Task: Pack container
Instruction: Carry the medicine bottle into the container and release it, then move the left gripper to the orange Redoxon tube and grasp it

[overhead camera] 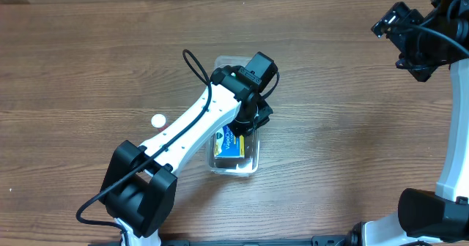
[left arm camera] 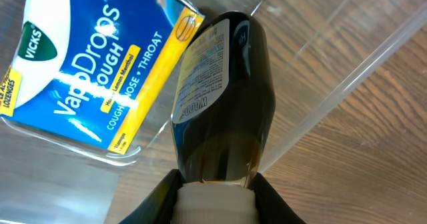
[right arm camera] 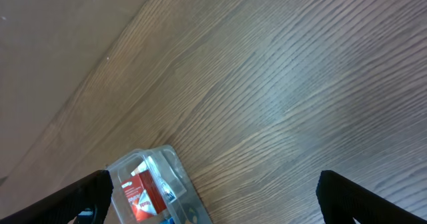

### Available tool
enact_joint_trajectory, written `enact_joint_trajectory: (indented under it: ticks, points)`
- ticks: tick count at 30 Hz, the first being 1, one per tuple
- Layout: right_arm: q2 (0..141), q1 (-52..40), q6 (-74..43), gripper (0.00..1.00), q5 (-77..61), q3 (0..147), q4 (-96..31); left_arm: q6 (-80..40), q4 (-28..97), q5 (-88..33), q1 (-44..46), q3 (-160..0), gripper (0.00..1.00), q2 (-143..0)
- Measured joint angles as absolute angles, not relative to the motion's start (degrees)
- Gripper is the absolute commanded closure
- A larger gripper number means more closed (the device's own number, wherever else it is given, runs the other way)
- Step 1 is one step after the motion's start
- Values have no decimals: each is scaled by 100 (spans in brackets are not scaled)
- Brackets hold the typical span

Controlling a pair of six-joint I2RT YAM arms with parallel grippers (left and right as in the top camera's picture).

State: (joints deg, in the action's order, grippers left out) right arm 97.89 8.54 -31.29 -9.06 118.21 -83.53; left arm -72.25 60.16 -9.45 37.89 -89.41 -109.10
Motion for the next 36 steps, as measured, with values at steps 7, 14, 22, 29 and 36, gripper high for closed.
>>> enact_joint_trajectory:
  ticks: [7,14,22,29,36]
  points:
    - [9789,854,-3124,0,-902,11821,-8355,-7225,5778,-976,3750,-8941,34,-10912]
    - [9789,854,-3127,0,-902,11821,-8355,-6842,5509,-1625,3144,-8958,51,-10912]
    - [9789,854,-3129,0,-899,11821,-8357,-4877,6803,-2005,2388,-10634,35,-10871]
    - [9789,854,-3127,0,-902,11821,-8357,-3122,8831,-384,1848,-12239,9,-10079]
    - [9789,854,-3129,0,-902,11821,-8353,-1861,9618,183,537,-11854,13,-9852]
